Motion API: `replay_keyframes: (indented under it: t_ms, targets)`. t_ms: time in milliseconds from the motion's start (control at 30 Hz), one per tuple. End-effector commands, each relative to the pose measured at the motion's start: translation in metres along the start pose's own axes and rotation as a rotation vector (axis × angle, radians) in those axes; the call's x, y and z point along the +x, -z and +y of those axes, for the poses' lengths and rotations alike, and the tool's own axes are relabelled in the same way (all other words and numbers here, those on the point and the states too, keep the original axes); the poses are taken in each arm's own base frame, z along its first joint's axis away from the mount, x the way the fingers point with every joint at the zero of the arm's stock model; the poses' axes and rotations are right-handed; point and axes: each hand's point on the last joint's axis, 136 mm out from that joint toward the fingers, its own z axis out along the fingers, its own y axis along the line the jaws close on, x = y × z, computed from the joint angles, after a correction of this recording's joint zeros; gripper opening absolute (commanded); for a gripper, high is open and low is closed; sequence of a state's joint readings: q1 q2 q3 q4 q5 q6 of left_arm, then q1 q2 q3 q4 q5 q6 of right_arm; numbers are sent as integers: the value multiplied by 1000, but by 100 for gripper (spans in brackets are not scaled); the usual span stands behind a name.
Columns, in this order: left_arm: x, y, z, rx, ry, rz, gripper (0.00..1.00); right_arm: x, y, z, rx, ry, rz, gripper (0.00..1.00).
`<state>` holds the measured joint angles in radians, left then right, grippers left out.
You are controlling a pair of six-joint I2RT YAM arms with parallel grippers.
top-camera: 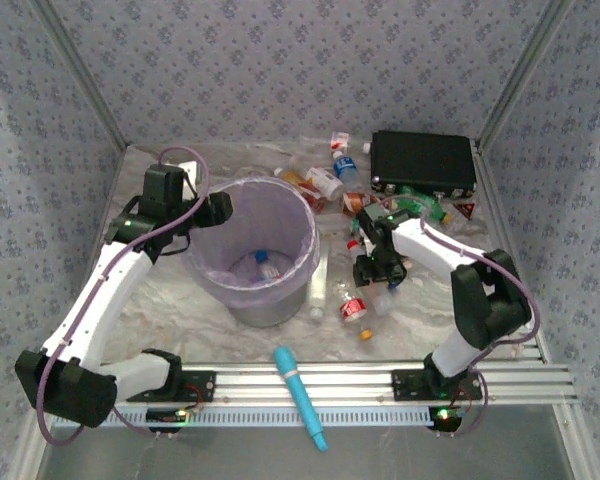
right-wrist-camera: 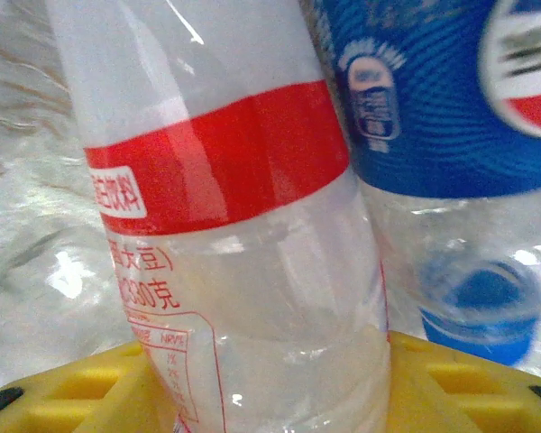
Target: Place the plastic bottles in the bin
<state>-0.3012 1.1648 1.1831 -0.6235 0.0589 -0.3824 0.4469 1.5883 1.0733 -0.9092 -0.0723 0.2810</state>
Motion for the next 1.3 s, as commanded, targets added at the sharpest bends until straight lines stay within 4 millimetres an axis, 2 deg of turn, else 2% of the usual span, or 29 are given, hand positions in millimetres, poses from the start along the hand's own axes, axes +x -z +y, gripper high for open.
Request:
replay_keyframes:
  t_ms: [0,167,233,300,400,500,567,667,767,933,1033,1267]
  targets:
    - [-1,-4,1,-7,-13,8,77,-10,52,5,-48,-11,-87,56]
    - [-3,-6,0,-6,-19,9,77,-45,139,17,-100,23,-306,55]
    - [-5,-5,-1,-4,-19,8,76,-56,178,30,-130,57,-397,55]
    - [-7,-5,-2,1,-19,4,76,-66,220,48,-177,104,-496,54]
    - [-9,-5,-4,10,-17,0,76,-76,268,80,-238,196,-605,54]
    - [-9,-5,-7,23,-14,-1,76,-82,302,121,-303,305,-673,54]
    - [-9,-5,-8,27,-12,-3,76,-80,315,154,-357,385,-689,54]
    - [-10,-5,-9,30,-10,-6,77,-73,315,200,-424,490,-661,53]
    - [-10,-4,-10,29,-13,-10,76,-68,297,224,-436,537,-599,53]
    - [-11,-2,-7,17,-12,-23,76,-61,258,239,-417,527,-506,53]
    - [-14,-2,-8,22,-7,-35,76,-57,242,245,-421,520,-473,53]
    - [-19,6,-10,24,-19,-57,76,-53,201,248,-392,505,-386,52]
